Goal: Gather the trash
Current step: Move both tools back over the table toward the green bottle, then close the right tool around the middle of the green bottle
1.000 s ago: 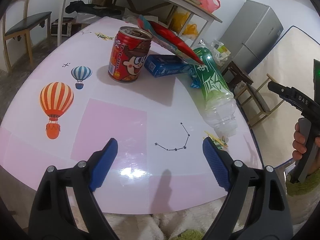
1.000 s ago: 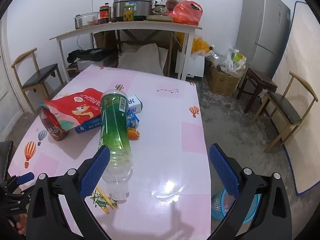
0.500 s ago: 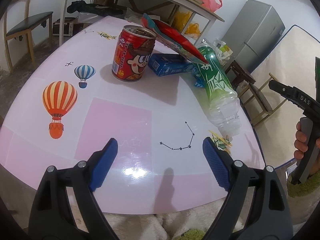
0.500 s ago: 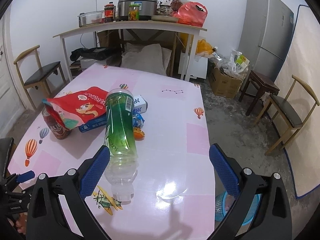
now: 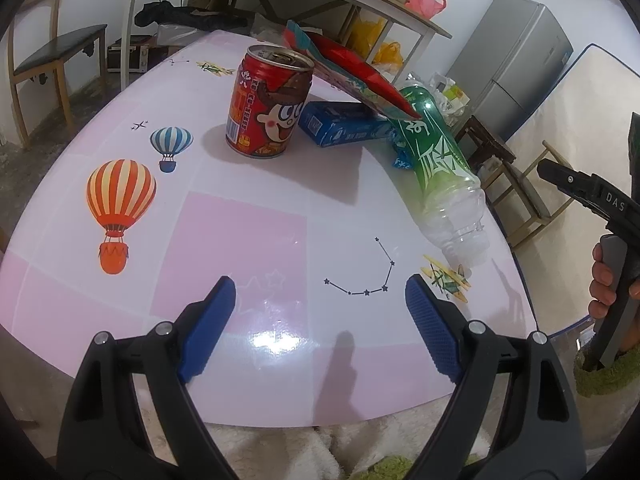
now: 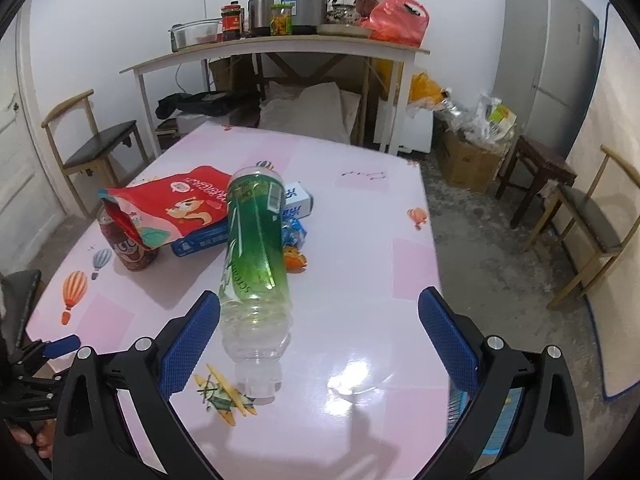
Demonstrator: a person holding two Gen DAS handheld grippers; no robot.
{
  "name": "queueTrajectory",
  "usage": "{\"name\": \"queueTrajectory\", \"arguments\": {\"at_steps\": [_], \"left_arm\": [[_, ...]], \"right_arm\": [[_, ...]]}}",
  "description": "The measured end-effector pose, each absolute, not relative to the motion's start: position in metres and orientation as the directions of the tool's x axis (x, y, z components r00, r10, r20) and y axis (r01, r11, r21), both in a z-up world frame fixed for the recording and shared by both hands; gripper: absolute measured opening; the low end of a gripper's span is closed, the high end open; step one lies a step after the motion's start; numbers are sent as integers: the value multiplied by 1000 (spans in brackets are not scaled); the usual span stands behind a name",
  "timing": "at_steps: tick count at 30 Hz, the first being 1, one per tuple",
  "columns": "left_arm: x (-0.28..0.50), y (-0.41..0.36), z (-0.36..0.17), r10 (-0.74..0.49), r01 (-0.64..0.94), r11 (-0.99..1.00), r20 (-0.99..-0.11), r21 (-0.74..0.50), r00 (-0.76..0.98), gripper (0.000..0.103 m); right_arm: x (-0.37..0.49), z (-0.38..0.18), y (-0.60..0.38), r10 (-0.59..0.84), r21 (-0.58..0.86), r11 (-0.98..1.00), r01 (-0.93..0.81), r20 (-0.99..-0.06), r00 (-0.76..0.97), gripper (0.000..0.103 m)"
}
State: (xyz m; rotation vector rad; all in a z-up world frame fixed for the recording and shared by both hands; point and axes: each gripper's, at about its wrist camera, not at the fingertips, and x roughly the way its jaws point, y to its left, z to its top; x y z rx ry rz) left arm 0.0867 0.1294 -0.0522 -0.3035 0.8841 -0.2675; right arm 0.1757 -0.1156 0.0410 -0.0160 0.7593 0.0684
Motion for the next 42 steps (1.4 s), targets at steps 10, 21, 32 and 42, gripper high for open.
{"name": "queueTrajectory", "arguments": {"at_steps": [10,21,32,42], "left_arm": [[88,128,-57,-327,94,935,-732,-341,597,83],[88,123,-61,-285,91,953,-759,-288,586,83],[88,121,-62,-278,91,956,-765,-278,581,83],[89,119,-63,-276,94,957,-767,-273,579,83]], "right_arm": [[203,18,-118,166,156,985,-70,-775,610,96],[242,-7,-108,228,212,973,-92,-810,540,96],[290,-21,-99,324,300,946,-125,-833,449,96],[311,-38,-89,338,314,941,-124,-858,386,92]]}}
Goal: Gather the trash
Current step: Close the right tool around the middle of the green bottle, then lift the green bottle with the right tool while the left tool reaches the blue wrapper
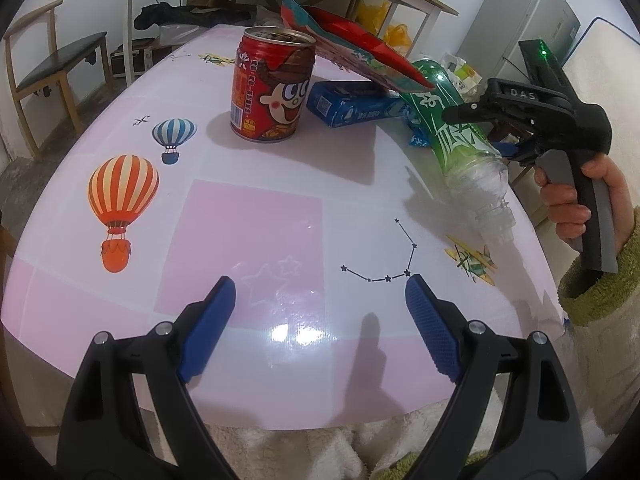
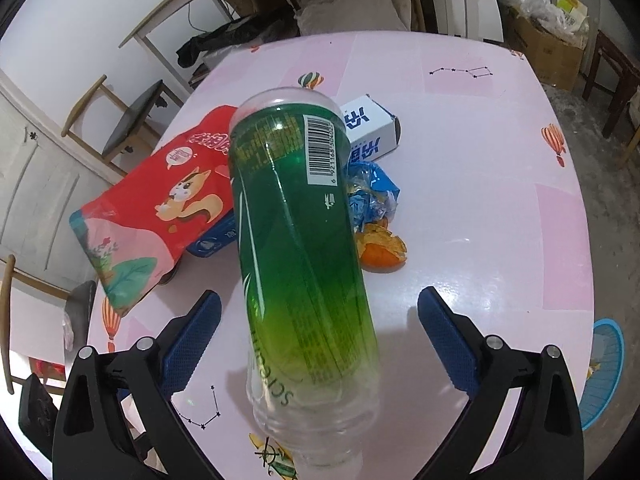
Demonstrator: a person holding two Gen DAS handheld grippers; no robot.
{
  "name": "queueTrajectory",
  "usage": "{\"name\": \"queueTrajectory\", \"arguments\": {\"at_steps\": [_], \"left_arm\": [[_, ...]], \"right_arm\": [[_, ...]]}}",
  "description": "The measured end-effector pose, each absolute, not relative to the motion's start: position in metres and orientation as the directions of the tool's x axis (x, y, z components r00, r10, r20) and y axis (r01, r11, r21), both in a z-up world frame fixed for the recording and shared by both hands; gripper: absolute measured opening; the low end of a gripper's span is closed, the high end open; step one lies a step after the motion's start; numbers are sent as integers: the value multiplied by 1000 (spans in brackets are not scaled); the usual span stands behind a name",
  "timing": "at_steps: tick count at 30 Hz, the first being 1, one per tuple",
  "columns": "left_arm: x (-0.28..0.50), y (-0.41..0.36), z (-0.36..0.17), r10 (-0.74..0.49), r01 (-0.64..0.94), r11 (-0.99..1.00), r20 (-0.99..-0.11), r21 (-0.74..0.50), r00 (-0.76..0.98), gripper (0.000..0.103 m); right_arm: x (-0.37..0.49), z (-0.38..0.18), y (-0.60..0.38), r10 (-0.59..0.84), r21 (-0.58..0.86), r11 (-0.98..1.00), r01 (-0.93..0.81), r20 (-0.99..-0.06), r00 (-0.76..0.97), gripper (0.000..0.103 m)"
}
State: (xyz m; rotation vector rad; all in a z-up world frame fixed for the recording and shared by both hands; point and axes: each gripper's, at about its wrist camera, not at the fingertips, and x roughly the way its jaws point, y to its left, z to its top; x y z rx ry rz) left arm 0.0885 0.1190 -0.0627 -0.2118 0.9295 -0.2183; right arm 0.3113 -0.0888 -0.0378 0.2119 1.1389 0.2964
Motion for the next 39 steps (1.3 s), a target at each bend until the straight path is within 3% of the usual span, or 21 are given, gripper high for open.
{"name": "queueTrajectory", "arguments": {"at_steps": [15,18,39], "left_arm": [[93,116,-63,-284,103,956,-766,-276,577,83],[93,116,-63,-284,104,956,-766,-275,577,83],[92,117,-64,-282,101,956,-764,-276,580,83]], "right_arm": [[318,-50,-84,336,315,942,-116,-875,348,71],[317,-50,-84,342,323,940,-112,-874,347,60],[280,-54,-141,343,405,912,64,-839,421,59]]}}
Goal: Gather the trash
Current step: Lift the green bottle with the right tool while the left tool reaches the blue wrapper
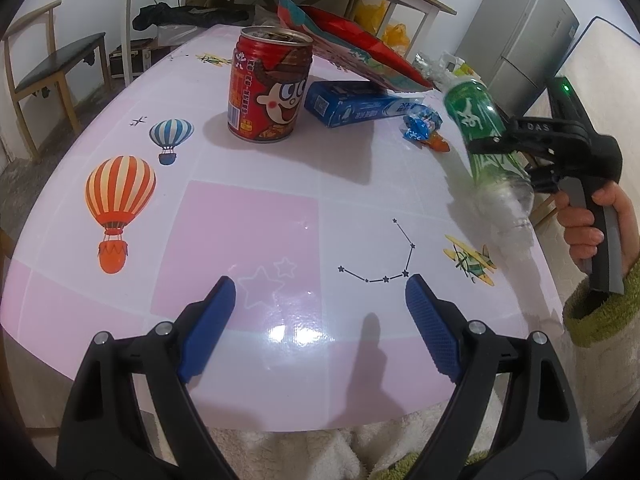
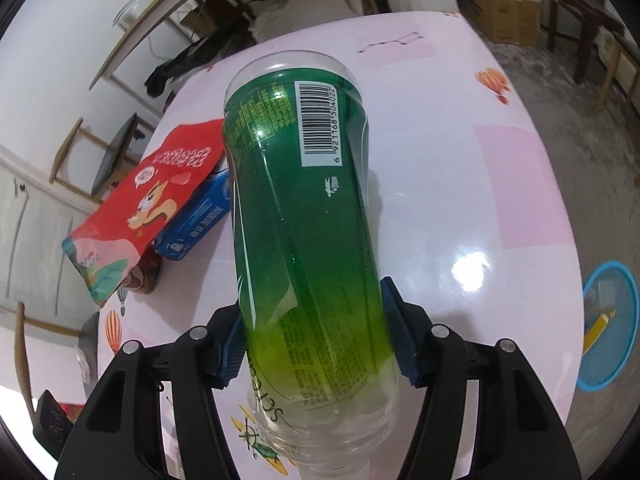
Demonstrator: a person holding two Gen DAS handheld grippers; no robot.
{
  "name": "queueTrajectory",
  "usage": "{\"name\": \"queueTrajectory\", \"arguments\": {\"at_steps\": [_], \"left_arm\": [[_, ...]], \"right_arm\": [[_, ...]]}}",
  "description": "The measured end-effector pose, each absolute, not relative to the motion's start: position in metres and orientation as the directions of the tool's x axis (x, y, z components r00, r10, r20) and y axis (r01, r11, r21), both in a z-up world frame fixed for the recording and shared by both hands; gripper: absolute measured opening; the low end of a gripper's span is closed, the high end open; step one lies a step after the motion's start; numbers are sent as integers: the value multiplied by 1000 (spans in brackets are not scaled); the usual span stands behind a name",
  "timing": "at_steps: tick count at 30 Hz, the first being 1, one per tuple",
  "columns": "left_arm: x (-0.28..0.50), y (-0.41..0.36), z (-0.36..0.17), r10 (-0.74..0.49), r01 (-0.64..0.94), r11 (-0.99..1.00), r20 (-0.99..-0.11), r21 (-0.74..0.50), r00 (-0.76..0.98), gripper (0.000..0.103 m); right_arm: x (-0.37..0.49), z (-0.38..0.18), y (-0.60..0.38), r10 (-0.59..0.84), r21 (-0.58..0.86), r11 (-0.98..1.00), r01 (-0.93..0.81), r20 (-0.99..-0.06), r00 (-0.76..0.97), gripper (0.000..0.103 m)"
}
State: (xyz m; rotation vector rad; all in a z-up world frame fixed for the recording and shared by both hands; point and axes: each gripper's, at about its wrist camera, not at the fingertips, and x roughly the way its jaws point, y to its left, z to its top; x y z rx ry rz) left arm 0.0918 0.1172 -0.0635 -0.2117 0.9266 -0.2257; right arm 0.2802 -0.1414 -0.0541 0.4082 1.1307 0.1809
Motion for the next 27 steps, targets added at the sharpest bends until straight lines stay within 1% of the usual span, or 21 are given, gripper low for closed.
{"name": "queueTrajectory", "arguments": {"at_steps": [10,27], "left_arm": [[90,111,-62,-283,115,957,-764,-267,580,83],[89,89,-58,-267,161,964,-771,-213,578,83]], "right_arm": [[261,-66,-176,366,485,854,185,-816,448,59],[256,-76,-191,372,498,842,209,-816,443,60]]}}
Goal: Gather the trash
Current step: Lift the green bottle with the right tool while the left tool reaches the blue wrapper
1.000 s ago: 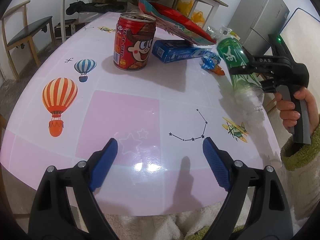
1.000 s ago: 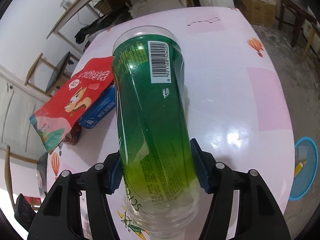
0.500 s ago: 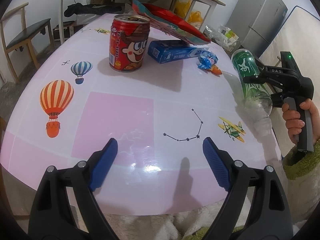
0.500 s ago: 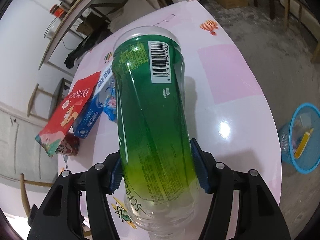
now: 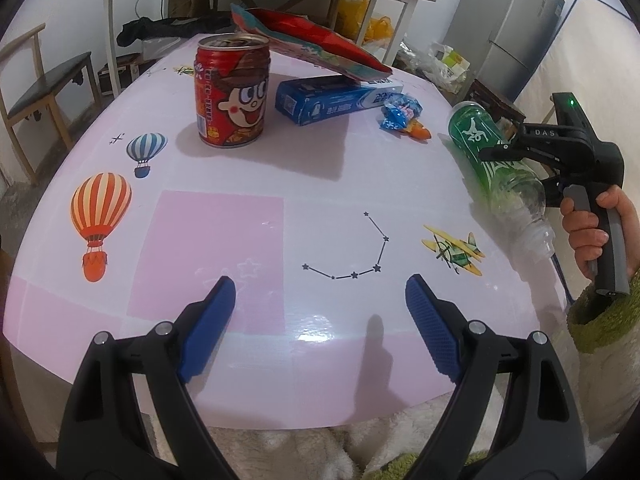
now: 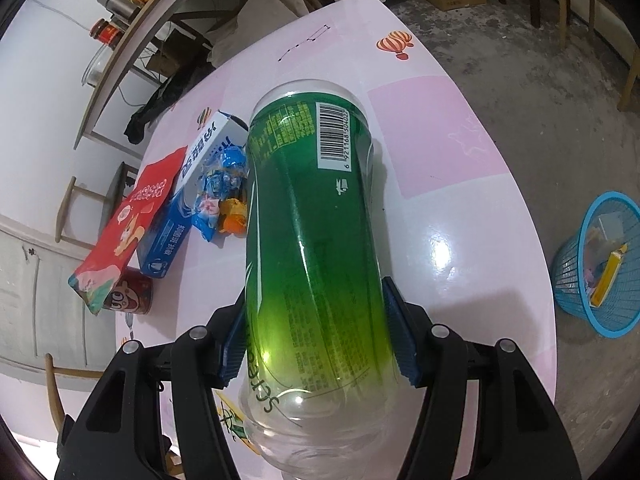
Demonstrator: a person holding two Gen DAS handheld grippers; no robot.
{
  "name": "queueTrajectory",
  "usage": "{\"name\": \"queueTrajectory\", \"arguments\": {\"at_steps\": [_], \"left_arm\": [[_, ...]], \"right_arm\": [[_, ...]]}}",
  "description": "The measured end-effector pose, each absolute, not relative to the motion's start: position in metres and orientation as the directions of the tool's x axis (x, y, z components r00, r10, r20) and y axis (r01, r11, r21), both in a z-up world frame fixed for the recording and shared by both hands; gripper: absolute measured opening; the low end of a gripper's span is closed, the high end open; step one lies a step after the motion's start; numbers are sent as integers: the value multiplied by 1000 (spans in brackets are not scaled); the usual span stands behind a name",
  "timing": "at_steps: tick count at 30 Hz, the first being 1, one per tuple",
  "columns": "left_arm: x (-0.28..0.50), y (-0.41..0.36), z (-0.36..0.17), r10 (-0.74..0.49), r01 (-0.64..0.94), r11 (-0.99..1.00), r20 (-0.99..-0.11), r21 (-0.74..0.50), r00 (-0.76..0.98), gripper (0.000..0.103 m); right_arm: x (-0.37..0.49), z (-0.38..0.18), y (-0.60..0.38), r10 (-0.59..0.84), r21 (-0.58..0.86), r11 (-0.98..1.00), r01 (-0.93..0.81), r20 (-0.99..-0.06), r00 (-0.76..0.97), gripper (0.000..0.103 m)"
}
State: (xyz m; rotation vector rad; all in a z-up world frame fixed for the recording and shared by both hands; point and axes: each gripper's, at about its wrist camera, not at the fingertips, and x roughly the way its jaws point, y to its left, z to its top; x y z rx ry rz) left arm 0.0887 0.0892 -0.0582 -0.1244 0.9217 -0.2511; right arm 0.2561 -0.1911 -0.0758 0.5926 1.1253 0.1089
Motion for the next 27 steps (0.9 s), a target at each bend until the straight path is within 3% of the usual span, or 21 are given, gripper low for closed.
{"name": "queueTrajectory", "arguments": {"at_steps": [27], "left_arm": [[84,58,-50,-252,254,960,-748,-115,614,83]], "right_arm": [[241,-76,-191,353,451,879,157,-835,423,61]]}}
